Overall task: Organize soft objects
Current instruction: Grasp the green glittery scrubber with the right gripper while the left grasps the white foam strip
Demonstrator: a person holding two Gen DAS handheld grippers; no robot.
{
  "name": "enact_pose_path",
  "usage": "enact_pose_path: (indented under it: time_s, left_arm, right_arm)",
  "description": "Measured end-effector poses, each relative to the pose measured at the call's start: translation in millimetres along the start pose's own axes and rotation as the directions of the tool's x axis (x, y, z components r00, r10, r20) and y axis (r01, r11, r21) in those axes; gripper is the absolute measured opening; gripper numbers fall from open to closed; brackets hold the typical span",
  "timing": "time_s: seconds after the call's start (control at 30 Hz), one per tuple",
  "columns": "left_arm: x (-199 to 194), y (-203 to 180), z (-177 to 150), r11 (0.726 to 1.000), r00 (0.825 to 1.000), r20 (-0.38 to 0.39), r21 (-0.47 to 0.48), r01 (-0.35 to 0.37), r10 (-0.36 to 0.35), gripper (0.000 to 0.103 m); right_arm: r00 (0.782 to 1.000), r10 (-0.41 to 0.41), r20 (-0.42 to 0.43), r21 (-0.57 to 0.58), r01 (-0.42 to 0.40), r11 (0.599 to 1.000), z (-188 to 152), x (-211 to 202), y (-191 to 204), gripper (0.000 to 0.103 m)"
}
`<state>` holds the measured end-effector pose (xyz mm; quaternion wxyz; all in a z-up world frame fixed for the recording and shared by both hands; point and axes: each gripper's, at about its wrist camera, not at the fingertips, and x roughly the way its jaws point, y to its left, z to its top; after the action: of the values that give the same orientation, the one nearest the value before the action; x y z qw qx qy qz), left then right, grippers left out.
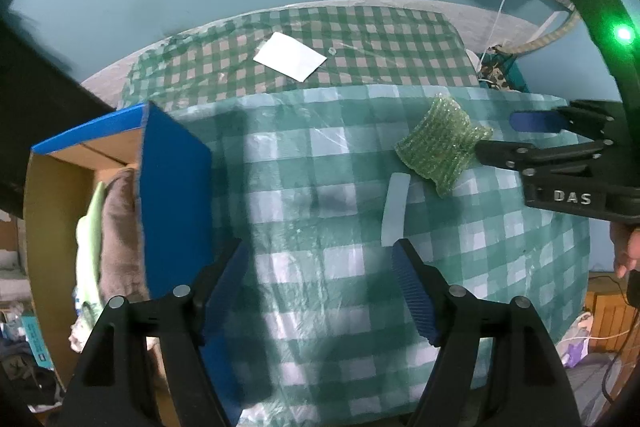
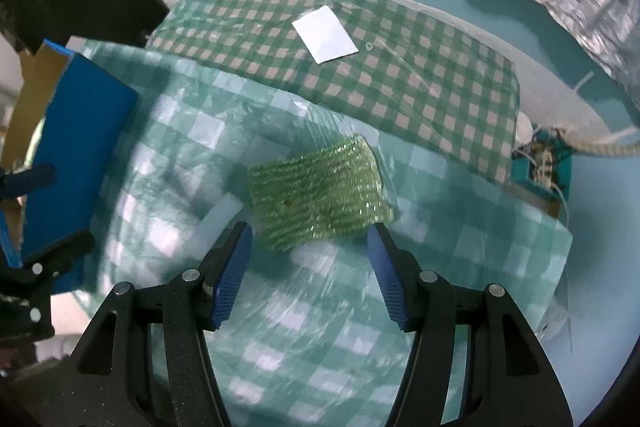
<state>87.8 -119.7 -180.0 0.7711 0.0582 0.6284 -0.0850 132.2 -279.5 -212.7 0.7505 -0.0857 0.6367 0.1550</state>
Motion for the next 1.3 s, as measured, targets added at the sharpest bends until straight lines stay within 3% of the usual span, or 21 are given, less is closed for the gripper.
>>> enact_pose_path:
  time_s: [0.47, 1.0, 1.1, 1.2, 1.3]
  left_arm:
    - [49.2, -26.2, 8.6, 0.999, 1.000, -0.025, 0.053, 0.013, -0.012, 0.075]
    - [58.8, -40.3, 17.4, 0.997, 0.998, -0.027, 0.060, 0.058, -0.056, 0.076]
    - [61.7, -44.4, 16.9, 0.995, 0.997, -0.035, 0.071, 0.064, -0.062, 0.076]
    - [65.2, -48.4, 16.0, 0.995, 0.997, -0.045, 0.078, 0.069, -0.066, 0.076]
    - [70.1, -52.0, 17.4, 0.994, 0.996, -0.057, 0.084, 0.070, -0.065, 0.076]
  right_arm:
    - [0.997, -0.029, -0.065, -0.064, 0.025, 0.998, 9.4, 56.0, -4.4, 0.060]
    - [0.992, -0.102, -0.069, -0.119, 0.093, 0.989, 6.1, 73.7, 5.8, 0.060]
    - [0.992, -0.100, -0.071, -0.124, 0.091, 0.988, 5.4, 72.8, 7.2, 0.047]
    - [0.991, -0.108, -0.073, -0.143, 0.097, 0.985, 1.1, 69.5, 11.2, 0.016]
    - [0.993, -0.084, -0.084, -0.091, 0.076, 0.993, -2.9, 66.9, 3.4, 0.010]
